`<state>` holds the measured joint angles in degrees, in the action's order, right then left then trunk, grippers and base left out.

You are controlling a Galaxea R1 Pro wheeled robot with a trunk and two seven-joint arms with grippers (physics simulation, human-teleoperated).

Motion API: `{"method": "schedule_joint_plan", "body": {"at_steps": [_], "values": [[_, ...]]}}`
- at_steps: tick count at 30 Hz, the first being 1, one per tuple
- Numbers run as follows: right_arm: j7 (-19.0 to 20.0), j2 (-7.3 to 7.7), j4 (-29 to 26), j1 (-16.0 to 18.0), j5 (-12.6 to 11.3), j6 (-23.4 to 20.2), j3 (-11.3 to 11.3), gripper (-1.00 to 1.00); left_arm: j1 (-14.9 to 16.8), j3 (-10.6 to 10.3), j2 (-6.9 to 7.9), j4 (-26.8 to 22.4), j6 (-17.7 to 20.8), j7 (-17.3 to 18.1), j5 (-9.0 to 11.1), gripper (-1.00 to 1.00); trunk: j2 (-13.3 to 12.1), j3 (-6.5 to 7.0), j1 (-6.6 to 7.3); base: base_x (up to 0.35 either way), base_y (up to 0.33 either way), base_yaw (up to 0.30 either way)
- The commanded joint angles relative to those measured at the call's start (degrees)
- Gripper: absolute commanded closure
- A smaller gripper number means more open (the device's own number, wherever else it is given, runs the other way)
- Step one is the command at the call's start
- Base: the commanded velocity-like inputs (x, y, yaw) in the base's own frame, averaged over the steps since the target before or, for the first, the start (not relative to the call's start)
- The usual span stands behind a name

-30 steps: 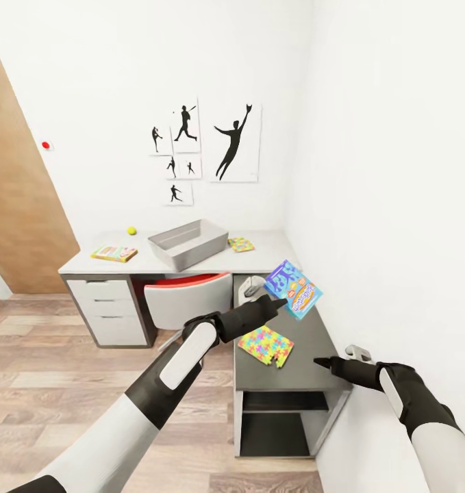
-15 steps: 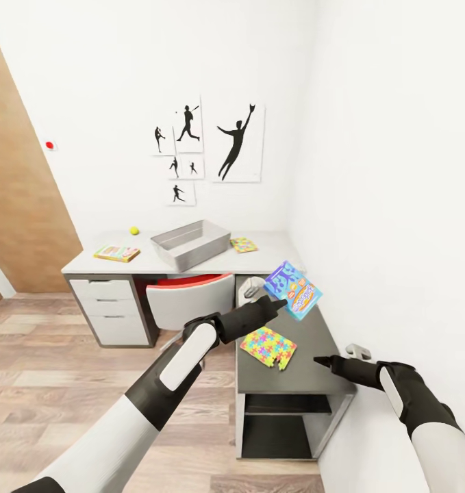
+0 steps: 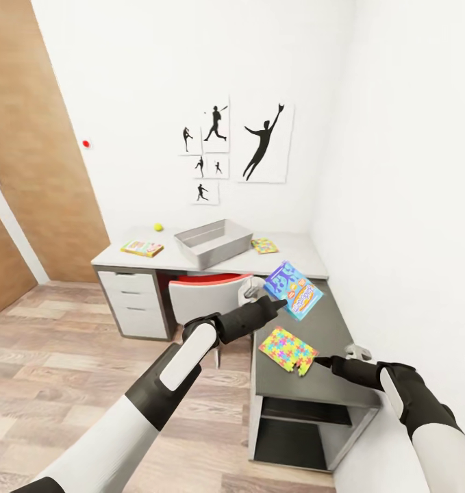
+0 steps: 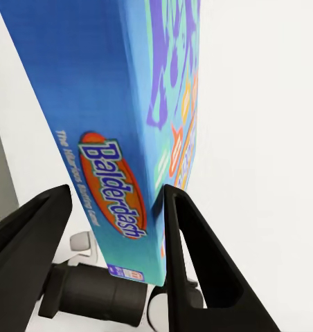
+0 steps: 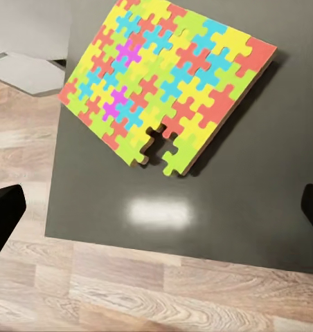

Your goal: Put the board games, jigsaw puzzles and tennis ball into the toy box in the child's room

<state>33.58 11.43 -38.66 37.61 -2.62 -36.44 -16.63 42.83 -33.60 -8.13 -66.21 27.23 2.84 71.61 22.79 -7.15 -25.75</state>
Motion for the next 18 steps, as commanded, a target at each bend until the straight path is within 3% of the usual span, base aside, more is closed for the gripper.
{"method": "schedule_joint_plan", "body": {"at_steps": [1,8,18], "values": [[0.1,-0.01,-0.1,0.0,-0.3,-0.5,-0.2,-1.00,0.1,0.0,-0.02,0.0,0.2,0.1,0.2,1.00,0.1,-0.12,-0.04,0.000,0.000,0.196],[0.1,-0.01,-1.1,-0.5,-0.3,-0.5,-0.2,-1.00,0.1,0.1,-0.02,0.0,0.2,0.1,0.2,1.00,0.1,-0.12,-0.04,0.027,0.000,0.097],[0.1,-0.01,-2.2,-1.0,-0.3,-0.5,-0.2,-1.00,0.1,0.0,-0.03,-0.1,0.1,0.1,0.2,1.00,0.1,-0.12,-0.04,0.190,0.000,0.023]]}}
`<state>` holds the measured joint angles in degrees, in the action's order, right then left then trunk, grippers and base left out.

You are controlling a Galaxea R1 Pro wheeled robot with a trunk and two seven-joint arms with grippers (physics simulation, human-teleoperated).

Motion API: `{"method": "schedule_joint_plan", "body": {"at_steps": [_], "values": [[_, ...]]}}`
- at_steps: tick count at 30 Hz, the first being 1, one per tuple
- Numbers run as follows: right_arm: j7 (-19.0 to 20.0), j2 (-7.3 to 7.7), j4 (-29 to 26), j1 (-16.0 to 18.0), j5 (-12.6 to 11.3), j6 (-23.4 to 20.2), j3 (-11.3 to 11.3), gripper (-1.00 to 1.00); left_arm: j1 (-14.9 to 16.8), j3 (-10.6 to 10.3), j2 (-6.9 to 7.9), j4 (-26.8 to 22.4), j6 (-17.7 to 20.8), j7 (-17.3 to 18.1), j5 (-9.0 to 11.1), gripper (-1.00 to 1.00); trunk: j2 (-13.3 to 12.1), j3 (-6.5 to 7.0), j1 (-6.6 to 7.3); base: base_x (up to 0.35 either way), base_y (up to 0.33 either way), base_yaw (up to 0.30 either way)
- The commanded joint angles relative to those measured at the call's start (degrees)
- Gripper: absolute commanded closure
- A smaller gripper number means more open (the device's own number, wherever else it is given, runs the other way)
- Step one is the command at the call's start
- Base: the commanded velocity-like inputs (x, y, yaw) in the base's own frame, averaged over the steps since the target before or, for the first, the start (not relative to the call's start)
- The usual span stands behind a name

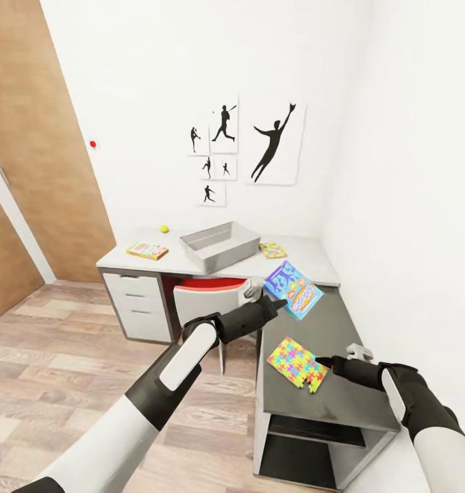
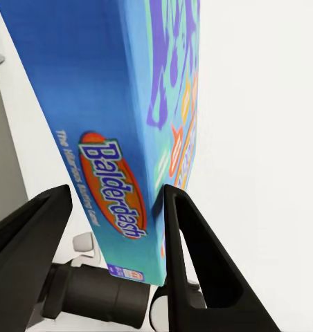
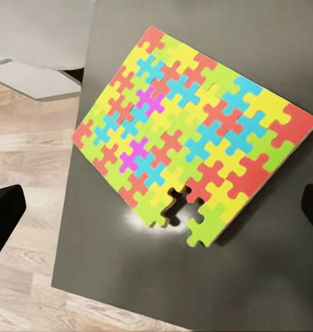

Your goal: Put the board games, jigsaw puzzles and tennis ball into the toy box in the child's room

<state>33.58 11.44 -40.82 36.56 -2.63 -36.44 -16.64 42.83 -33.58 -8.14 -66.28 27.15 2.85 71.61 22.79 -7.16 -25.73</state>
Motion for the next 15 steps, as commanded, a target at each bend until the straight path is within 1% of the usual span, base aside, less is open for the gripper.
{"method": "schedule_joint_plan", "body": {"at_steps": [1,7,15], "values": [[0.1,-0.01,-0.1,0.0,-0.3,-0.5,-0.1,-1.00,0.1,0.0,0.00,0.0,0.2,0.1,0.2,1.00,0.1,-0.12,-0.05,0.107,0.000,0.007],[0.1,-0.01,-0.2,0.0,-0.3,-0.5,-0.1,-1.00,0.1,0.0,-0.02,0.0,0.1,0.1,0.2,1.00,0.1,-0.12,-0.05,0.069,0.000,0.004],[0.1,-0.01,-0.3,-0.1,-0.3,-0.5,-0.1,-1.00,0.1,0.0,-0.03,0.0,0.1,0.1,0.2,1.00,0.1,-0.12,-0.05,0.020,0.000,0.001]]}}
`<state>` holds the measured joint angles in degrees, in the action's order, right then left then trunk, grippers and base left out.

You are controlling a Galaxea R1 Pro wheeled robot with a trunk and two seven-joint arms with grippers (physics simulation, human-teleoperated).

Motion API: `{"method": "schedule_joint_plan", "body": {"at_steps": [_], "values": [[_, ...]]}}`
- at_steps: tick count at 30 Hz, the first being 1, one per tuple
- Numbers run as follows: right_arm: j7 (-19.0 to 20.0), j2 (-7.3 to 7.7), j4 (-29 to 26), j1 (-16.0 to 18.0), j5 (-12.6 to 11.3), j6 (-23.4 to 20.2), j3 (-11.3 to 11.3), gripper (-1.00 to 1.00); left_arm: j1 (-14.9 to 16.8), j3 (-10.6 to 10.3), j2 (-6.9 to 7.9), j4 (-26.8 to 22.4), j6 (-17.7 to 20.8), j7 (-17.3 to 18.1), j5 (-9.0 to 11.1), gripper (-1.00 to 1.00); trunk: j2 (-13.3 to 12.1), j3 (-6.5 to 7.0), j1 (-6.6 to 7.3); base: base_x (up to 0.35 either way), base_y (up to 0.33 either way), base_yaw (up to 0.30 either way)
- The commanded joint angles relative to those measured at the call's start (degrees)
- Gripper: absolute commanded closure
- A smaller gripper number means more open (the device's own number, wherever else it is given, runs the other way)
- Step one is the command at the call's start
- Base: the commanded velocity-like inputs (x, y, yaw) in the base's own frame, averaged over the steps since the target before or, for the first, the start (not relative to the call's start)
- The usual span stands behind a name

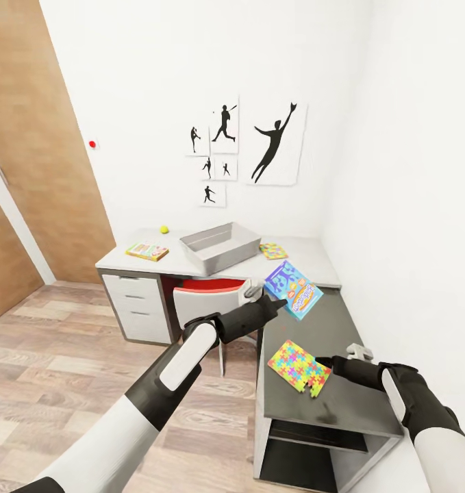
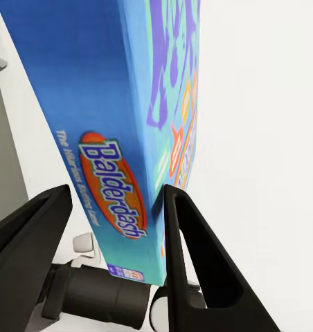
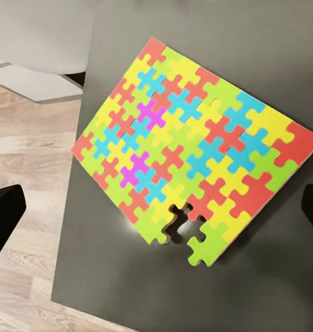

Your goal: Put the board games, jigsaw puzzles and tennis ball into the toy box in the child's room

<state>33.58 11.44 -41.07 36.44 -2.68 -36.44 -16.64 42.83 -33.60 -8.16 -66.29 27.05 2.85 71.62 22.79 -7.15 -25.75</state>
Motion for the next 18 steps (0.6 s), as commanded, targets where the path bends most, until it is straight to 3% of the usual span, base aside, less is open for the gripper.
{"method": "schedule_joint_plan", "body": {"at_steps": [1,8,18], "values": [[0.1,-0.01,0.0,0.0,-0.3,-0.5,-0.1,-1.00,0.1,0.0,-0.01,0.0,0.2,0.1,0.2,1.00,0.1,-0.12,-0.04,0.009,0.000,0.008],[0.1,-0.02,-0.1,0.0,-0.3,-0.5,-0.1,-1.00,0.1,0.0,0.03,0.0,0.2,0.1,0.2,1.00,0.1,-0.12,-0.04,0.005,0.000,0.099],[0.1,-0.01,-0.1,0.0,-0.3,-0.5,-0.1,-1.00,0.1,0.0,0.01,0.0,0.2,0.1,0.2,1.00,0.1,-0.12,-0.04,0.001,0.000,0.233]]}}
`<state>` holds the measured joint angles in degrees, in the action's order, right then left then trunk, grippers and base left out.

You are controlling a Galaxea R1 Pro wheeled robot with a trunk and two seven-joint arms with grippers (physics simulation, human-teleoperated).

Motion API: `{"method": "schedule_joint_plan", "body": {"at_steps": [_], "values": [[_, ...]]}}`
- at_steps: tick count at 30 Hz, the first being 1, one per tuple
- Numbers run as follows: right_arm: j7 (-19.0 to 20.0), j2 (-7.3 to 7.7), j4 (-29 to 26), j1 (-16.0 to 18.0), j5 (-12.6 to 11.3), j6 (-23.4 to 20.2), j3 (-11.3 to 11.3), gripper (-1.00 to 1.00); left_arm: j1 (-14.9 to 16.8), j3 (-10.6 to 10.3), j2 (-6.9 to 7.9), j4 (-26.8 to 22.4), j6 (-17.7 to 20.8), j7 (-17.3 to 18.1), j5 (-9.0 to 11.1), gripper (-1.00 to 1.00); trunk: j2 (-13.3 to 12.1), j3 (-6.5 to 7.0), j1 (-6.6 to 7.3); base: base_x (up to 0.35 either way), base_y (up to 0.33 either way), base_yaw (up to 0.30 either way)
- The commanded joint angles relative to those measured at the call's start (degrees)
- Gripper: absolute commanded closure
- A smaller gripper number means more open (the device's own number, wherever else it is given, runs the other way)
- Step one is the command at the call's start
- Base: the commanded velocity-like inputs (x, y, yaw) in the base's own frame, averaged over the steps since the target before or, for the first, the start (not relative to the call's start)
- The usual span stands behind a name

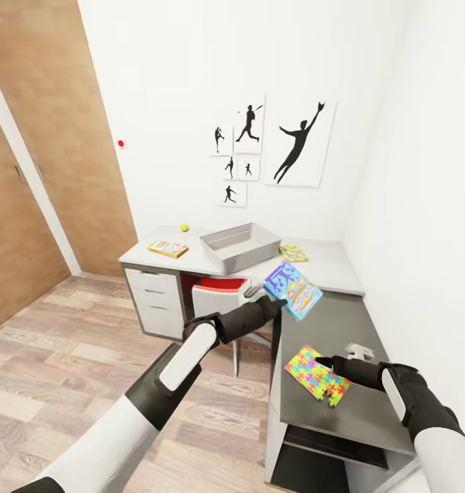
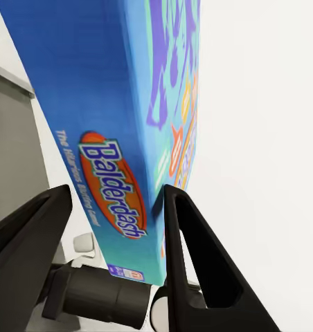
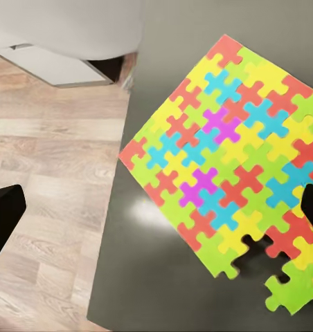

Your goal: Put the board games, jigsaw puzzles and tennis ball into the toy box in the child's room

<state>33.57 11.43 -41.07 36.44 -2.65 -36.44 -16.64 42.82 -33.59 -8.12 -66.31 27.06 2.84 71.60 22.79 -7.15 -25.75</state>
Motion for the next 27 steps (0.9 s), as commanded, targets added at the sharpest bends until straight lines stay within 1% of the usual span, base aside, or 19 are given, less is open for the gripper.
{"method": "schedule_joint_plan", "body": {"at_steps": [1,11,15,22,27], "values": [[0.1,0.00,-0.1,0.0,-0.3,-0.5,-0.1,-1.00,0.1,0.0,-0.03,0.0,0.2,0.1,0.2,1.00,0.1,-0.12,-0.04,0.000,0.000,0.266],[0.1,0.00,-0.1,0.0,-0.3,-0.5,-0.1,-1.00,0.1,0.1,-0.03,0.0,0.2,0.1,0.2,1.00,0.1,-0.12,-0.04,0.003,-0.001,0.274],[0.1,0.00,-0.1,0.0,-0.3,-0.5,-0.2,-1.00,0.1,0.1,-0.04,0.0,0.2,0.1,0.2,1.00,0.1,-0.12,-0.04,0.098,-0.028,0.222],[0.1,0.04,-0.1,0.0,-0.3,-0.5,-0.2,-1.00,0.1,0.0,-0.03,0.0,0.2,0.1,0.2,1.00,0.1,-0.12,-0.04,0.208,-0.066,0.090],[0.1,0.02,-0.2,0.0,-0.3,-0.5,-0.2,-1.00,0.1,0.0,-0.03,0.0,0.2,0.1,0.2,1.00,0.1,-0.12,-0.04,0.116,-0.035,0.032]]}}
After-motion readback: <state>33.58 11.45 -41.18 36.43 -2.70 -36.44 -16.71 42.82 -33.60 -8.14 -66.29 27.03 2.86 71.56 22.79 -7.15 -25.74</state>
